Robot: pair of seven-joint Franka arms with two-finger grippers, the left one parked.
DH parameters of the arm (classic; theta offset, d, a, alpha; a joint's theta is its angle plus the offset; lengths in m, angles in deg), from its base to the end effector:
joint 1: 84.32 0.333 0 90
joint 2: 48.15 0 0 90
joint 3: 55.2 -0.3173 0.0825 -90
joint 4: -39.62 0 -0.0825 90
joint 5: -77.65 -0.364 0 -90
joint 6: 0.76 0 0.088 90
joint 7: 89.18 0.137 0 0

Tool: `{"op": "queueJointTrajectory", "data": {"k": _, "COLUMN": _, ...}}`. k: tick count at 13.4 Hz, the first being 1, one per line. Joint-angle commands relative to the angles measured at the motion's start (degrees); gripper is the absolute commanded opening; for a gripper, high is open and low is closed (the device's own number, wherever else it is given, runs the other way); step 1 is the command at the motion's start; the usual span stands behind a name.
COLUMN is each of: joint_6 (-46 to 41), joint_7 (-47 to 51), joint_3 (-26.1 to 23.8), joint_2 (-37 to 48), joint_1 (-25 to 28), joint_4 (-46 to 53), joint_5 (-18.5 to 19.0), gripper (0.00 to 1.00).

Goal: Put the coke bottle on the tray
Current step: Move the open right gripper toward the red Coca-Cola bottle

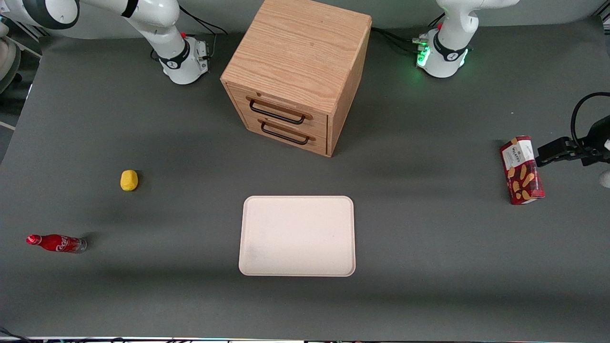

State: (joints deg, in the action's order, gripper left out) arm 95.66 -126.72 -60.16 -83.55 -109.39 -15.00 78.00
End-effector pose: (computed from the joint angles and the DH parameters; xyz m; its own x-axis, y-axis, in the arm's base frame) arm 0.6664 -0.2660 0.5009 0.9524 0.2819 0.1165 0.2798 -0.9595 0.0340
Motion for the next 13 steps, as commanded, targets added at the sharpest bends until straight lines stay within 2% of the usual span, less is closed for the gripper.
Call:
{"op": "queueJointTrajectory", "data": {"k": 1, "joint_6": 0.3, "joint_7": -0.8, "joint_3": -0.1, "joint_2": -2.7, "joint_1": 0.2, "joint_4": 2.0, "joint_5": -0.2, "gripper": 1.0}}
{"op": "queueJointTrajectory", "data": {"k": 13, "joint_6": 6.8, "joint_7": -1.1, "joint_3": 0.1, "joint_2": -11.0, "joint_1": 1.2, "joint_4": 1.4, "joint_5": 0.9, "gripper": 1.0}}
